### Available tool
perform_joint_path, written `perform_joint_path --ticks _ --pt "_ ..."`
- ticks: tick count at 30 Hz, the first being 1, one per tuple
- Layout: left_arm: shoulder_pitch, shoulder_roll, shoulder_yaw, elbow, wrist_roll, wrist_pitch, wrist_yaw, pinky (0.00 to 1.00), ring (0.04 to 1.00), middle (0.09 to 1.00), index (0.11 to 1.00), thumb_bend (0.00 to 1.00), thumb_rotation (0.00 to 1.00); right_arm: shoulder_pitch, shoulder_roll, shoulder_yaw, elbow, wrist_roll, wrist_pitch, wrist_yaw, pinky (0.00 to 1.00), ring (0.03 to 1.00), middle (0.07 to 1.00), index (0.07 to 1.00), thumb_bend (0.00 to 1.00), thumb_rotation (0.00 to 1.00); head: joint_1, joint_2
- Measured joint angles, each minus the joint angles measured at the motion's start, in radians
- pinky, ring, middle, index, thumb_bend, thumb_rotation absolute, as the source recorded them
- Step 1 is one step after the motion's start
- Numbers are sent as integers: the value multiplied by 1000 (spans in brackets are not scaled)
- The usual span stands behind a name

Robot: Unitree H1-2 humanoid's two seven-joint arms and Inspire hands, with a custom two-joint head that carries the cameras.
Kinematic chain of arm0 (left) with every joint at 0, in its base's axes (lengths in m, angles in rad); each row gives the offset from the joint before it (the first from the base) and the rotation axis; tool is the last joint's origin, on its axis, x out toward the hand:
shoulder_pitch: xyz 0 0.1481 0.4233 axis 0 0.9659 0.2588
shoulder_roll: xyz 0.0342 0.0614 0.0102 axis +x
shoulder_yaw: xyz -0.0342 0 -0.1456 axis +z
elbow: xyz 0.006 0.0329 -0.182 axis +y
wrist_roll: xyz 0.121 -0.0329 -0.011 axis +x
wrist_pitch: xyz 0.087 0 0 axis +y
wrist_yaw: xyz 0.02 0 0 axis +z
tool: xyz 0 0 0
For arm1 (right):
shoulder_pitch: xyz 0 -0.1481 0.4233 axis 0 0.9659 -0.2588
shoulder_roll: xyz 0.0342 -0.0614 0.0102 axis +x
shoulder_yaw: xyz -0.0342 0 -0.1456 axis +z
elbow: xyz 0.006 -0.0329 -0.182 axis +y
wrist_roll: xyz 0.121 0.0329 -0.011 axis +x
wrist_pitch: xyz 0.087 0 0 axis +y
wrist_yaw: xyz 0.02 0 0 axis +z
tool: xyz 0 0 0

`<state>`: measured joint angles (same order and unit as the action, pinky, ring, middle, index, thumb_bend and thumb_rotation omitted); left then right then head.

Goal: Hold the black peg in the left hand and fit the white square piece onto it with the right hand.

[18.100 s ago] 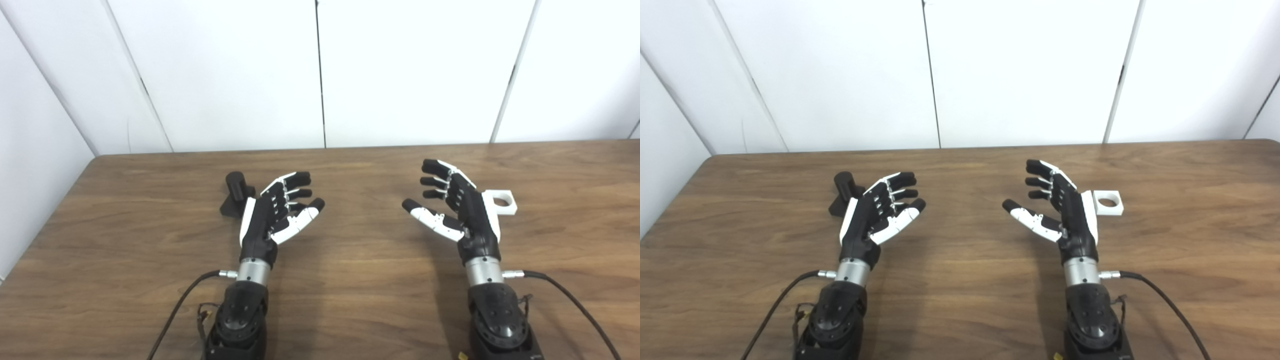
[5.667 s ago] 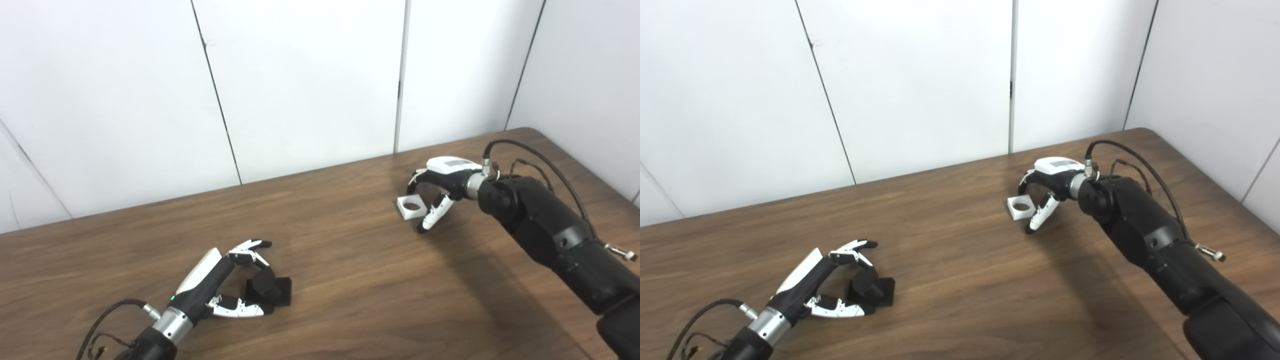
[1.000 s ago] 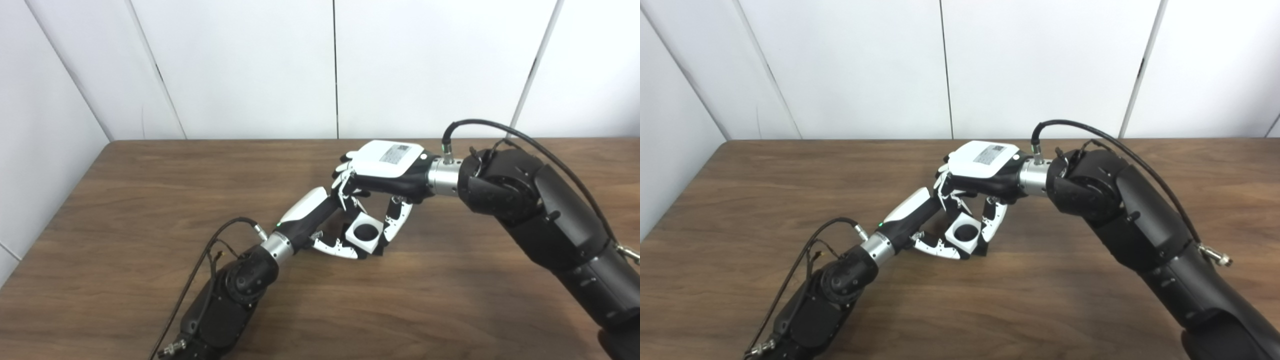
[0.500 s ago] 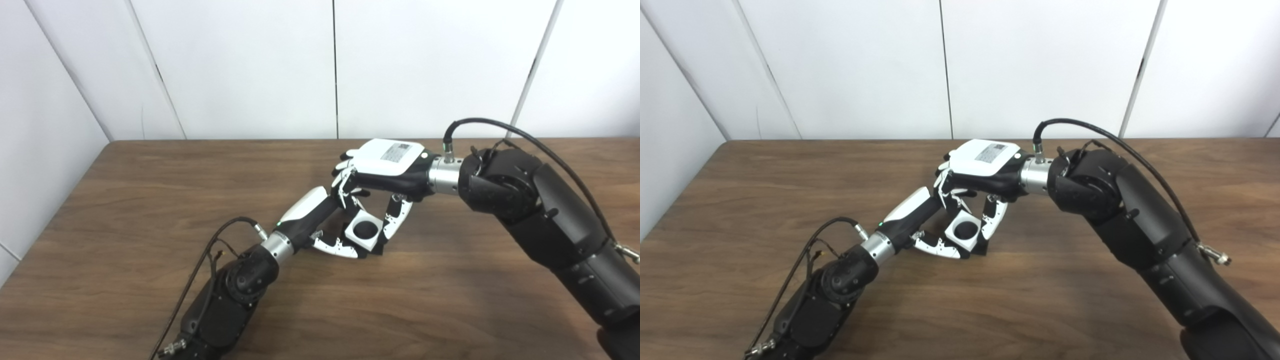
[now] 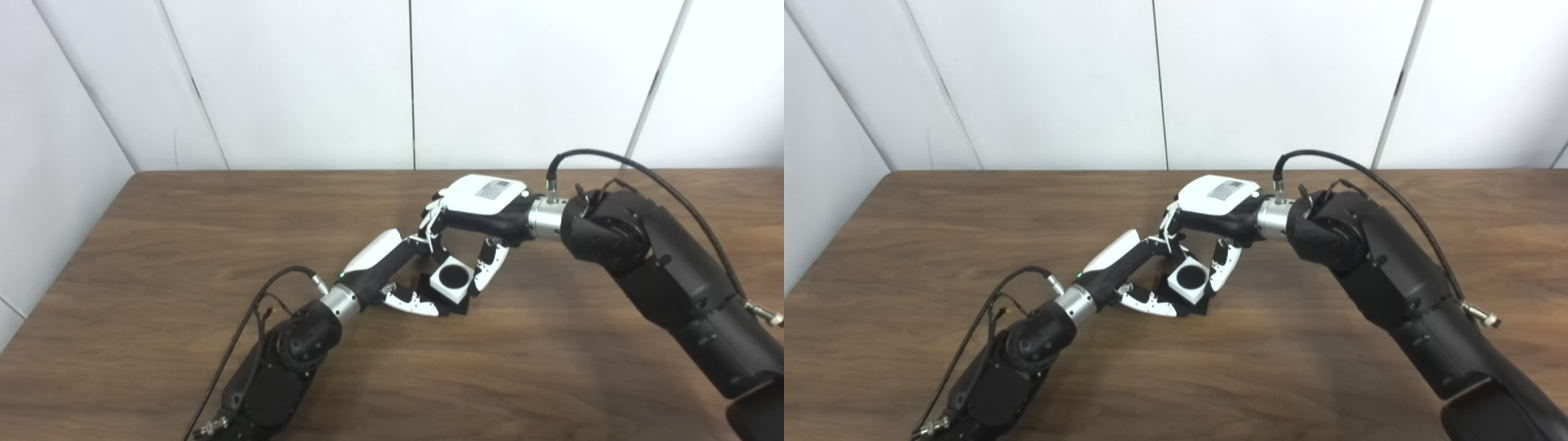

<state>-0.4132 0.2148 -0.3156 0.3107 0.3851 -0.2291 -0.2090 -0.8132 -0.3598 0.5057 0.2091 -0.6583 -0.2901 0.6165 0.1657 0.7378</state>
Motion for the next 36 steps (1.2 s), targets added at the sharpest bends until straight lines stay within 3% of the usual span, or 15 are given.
perform_joint_path --ticks 12,15,19,24,29,31,36 --pt "0 0 0 -7 -1 15 -1 807 929 892 494 518 80 -1 7 16 59 -5 -3 -46 971 896 806 492 519 147 2 3" --pt "0 0 1 -8 -2 16 -1 806 927 894 494 518 79 -2 5 18 59 -5 -3 -46 954 898 831 695 752 260 0 3" --pt "0 0 1 -9 -5 15 -3 798 922 893 494 517 78 -2 0 18 57 -5 -3 -46 964 906 857 814 841 353 -2 6" --pt "0 0 1 -10 -7 15 -5 801 924 888 494 517 79 3 -9 15 44 -6 4 -33 970 912 885 886 914 388 -2 5" --pt "0 0 1 -10 -9 14 -6 801 920 887 494 518 78 28 -15 -25 40 -2 19 -30 923 899 882 879 900 366 -3 5" --pt "0 0 2 -10 -9 14 -6 804 923 887 494 517 79 39 -18 -50 38 5 25 -36 848 883 867 852 874 312 -3 3" --pt "0 0 2 -10 -15 13 -8 805 925 888 494 517 78 72 -15 -160 20 54 56 -103 760 866 854 819 798 259 -8 5"
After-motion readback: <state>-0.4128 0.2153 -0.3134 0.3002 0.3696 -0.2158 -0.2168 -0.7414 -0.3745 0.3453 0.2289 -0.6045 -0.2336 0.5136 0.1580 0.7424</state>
